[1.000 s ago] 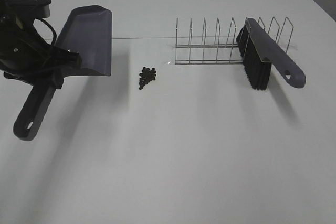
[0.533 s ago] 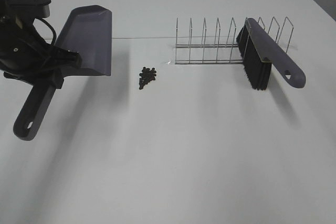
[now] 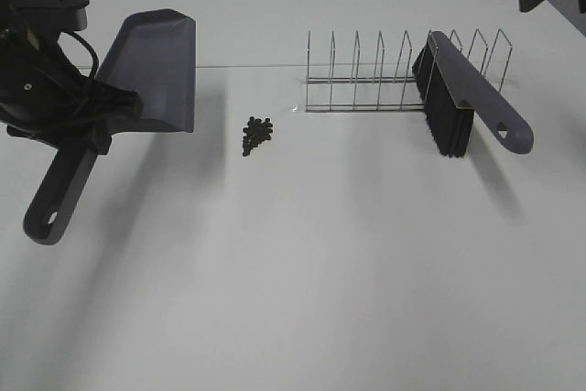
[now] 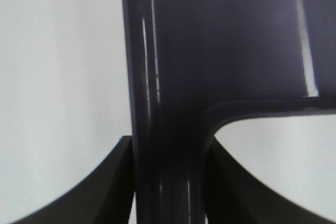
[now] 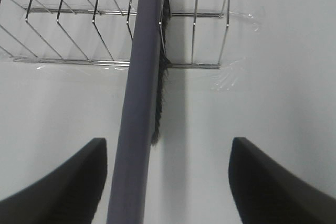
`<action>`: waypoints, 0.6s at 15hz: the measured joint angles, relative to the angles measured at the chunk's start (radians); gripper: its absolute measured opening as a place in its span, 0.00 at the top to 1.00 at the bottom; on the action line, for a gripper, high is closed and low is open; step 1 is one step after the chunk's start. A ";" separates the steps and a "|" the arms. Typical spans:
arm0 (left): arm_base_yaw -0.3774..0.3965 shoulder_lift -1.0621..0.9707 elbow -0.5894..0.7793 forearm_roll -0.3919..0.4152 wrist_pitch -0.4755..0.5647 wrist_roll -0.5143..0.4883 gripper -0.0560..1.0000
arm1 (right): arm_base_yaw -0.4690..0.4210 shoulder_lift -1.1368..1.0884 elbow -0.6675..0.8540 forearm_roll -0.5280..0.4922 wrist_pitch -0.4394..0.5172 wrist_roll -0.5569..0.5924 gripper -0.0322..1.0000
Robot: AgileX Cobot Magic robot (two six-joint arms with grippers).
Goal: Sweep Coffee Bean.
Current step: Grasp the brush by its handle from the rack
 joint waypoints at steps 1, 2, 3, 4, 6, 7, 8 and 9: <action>0.000 0.000 0.000 0.000 0.000 0.000 0.60 | 0.009 0.080 -0.083 0.010 0.038 0.000 0.36; 0.000 0.000 0.000 0.000 0.000 0.000 0.60 | 0.010 0.148 -0.155 0.019 0.073 0.002 0.36; 0.000 0.000 0.000 0.000 0.000 0.000 0.60 | 0.011 0.213 -0.222 0.026 0.112 0.012 0.36; 0.000 0.000 0.000 0.000 0.000 0.000 0.60 | 0.011 0.282 -0.294 0.027 0.144 0.017 0.36; 0.000 0.000 0.000 0.000 0.000 0.000 0.60 | 0.011 0.370 -0.389 0.029 0.183 0.020 0.36; 0.000 0.000 0.000 0.000 0.000 0.000 0.60 | 0.011 0.421 -0.444 0.032 0.197 0.020 0.36; 0.000 0.000 0.000 0.000 0.000 0.000 0.60 | 0.011 0.470 -0.498 0.033 0.210 0.021 0.36; 0.000 0.000 0.000 -0.001 0.000 0.000 0.60 | 0.011 0.557 -0.584 0.033 0.247 0.033 0.36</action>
